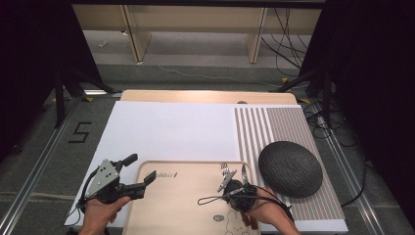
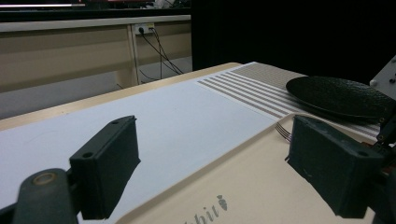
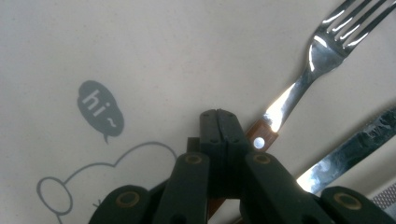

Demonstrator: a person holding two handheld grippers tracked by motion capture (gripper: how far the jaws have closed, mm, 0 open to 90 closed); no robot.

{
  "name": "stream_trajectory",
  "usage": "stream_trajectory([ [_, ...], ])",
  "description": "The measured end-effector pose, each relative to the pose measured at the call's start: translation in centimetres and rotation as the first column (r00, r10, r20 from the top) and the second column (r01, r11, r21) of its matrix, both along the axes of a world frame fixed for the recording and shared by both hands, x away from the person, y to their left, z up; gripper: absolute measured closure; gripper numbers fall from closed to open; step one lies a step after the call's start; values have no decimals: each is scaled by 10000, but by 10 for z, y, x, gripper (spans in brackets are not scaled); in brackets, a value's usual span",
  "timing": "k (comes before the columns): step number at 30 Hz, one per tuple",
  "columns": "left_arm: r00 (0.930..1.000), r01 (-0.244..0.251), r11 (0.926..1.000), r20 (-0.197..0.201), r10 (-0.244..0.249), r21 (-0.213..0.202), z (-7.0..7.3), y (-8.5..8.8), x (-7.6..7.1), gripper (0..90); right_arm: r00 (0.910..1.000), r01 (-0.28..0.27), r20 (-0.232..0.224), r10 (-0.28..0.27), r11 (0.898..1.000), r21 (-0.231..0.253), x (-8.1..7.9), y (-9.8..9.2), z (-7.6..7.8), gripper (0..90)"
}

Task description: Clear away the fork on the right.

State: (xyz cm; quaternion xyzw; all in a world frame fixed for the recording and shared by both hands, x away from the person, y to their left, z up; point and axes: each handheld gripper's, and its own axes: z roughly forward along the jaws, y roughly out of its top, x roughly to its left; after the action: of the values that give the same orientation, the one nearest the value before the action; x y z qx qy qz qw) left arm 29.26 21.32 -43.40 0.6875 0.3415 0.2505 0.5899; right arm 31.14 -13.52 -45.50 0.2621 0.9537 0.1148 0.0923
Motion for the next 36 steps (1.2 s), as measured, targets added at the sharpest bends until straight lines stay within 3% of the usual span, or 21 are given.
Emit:
stream_trajectory([
  [29, 10000, -55, 10000, -41, 55, 75, 1, 1, -1, 158, 9991, 395, -136, -393, 9992, 107, 4, -15, 2, 896],
  [32, 10000, -45, 10000, -39, 46, 80, 1, 0, -1, 158, 9992, 368, -143, -364, 9989, 301, 3, -15, 6, 826],
  [35, 10000, -43, 10000, -44, 43, 52, 0, 0, 0, 158, 9995, 266, 169, -278, 9973, 683, 1, -16, 9, 588],
  [36, 10000, -46, 10000, -49, 46, 56, 1, 1, -1, 158, 9993, 279, 227, -298, 9965, 793, 1, -16, 10, 552],
])
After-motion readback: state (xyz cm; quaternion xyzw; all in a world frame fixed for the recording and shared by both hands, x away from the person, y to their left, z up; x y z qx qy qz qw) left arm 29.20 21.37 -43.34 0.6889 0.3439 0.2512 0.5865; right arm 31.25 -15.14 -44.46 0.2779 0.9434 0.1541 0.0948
